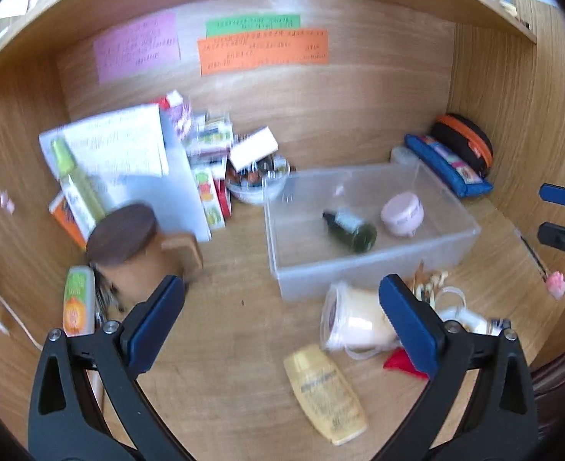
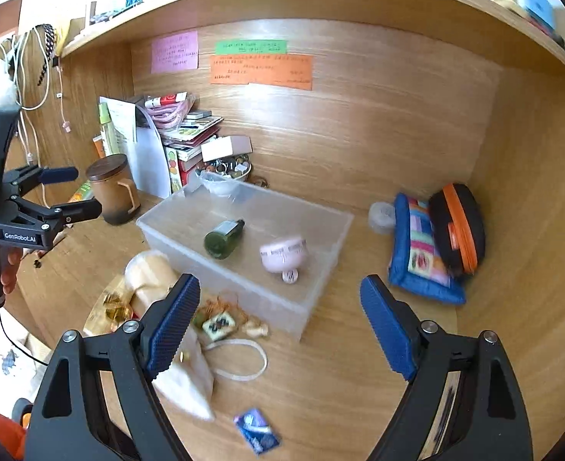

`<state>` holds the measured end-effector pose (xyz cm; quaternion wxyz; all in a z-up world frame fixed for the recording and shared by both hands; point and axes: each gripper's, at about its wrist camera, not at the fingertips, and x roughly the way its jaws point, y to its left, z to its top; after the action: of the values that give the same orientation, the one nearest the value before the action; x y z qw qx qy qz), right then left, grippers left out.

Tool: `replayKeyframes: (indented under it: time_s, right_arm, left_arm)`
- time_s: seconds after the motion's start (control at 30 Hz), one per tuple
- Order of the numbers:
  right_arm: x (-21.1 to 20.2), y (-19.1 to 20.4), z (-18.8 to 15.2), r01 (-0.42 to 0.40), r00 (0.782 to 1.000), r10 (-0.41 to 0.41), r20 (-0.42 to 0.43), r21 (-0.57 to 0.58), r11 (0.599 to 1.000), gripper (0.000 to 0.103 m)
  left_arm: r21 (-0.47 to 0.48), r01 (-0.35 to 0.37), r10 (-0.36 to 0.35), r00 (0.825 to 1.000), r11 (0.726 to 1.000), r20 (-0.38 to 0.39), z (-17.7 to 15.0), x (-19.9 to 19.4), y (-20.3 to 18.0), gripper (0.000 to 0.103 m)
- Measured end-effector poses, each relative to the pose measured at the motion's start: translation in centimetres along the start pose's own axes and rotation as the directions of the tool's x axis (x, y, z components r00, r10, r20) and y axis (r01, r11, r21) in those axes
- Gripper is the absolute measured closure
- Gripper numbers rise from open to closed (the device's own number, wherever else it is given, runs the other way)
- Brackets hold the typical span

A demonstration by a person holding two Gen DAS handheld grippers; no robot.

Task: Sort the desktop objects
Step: 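Withdraw both grippers from the clear box and move toward the yellow tube, then grasp the yellow sunscreen tube with the left gripper while the right grasps the blue card packet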

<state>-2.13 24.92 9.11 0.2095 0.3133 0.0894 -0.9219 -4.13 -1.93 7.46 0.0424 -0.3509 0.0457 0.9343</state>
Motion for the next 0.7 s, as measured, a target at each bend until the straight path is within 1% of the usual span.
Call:
replayKeyframes:
  time_s: [0.13, 0.2, 0.33, 0.43, 0.5, 0.53, 0.57, 0.6, 0.67, 0.7]
  right_arm:
    - [-0.3, -0.1, -3.2, -0.034, 0.999, 0.035, -0.028, 0.017, 0.999, 0.019]
    - [0.0, 0.0, -4.5, -0.070, 0.996, 0.070, -0.055, 0.007, 0.998, 0.019]
    - [0.7, 0.4, -6.7, -0.079, 0.992, 0.080, -0.095, 0.015, 0.997, 0.019]
    - [1.0, 0.4, -8.3, -0.108, 0.988, 0.110, -0.112, 0.018, 0.994, 0.019]
    - [1.4, 0.8, -9.3, -0.123, 0.984, 0.124, -0.131, 0.016, 0.992, 0.020]
    - [1.7, 1.0, -9.8, -0.120, 0.983, 0.120, -0.141, 0.006, 0.993, 0.022]
    - [2.0, 1.1, -10.1, -0.108, 0.983, 0.106, -0.150, -0.010, 0.994, 0.029]
    - [2.4, 1.3, -10.4, -0.094, 0.983, 0.088, -0.164, -0.029, 0.995, 0.032]
    - [3.3, 1.4, -11.4, -0.082, 0.977, 0.069, -0.202, -0.053, 0.995, 0.042]
    - [3.7, 1.3, -11.7, -0.075, 0.975, 0.061, -0.215, -0.057, 0.996, 0.043]
  left_arm:
    - [-0.010, 0.005, -0.006, 0.998, 1.000, -0.065, -2.6, 0.9, -0.3, 0.000]
    - [-0.017, 0.003, -0.004, 0.995, 1.000, -0.100, -4.0, 1.6, -0.4, 0.000]
    - [-0.041, 0.003, -0.010, 0.985, 0.999, -0.173, -6.3, 3.2, -0.5, 0.000]
    - [-0.072, 0.022, -0.037, 0.976, 0.997, -0.216, -7.8, 4.3, -0.3, 0.000]
    - [-0.082, 0.035, -0.053, 0.971, 0.996, -0.231, -8.4, 4.7, -0.3, 0.000]
    - [-0.083, 0.037, -0.056, 0.970, 0.996, -0.236, -8.5, 4.8, -0.3, 0.000]
    - [-0.081, 0.037, -0.056, 0.969, 0.996, -0.242, -8.8, 5.0, -0.4, 0.000]
    - [-0.081, 0.037, -0.056, 0.968, 0.996, -0.245, -8.9, 5.2, -0.5, 0.000]
    - [-0.081, 0.039, -0.059, 0.965, 0.996, -0.257, -9.4, 5.6, -0.6, 0.000]
    - [-0.083, 0.041, -0.061, 0.964, 0.996, -0.259, -9.5, 5.8, -0.7, 0.000]
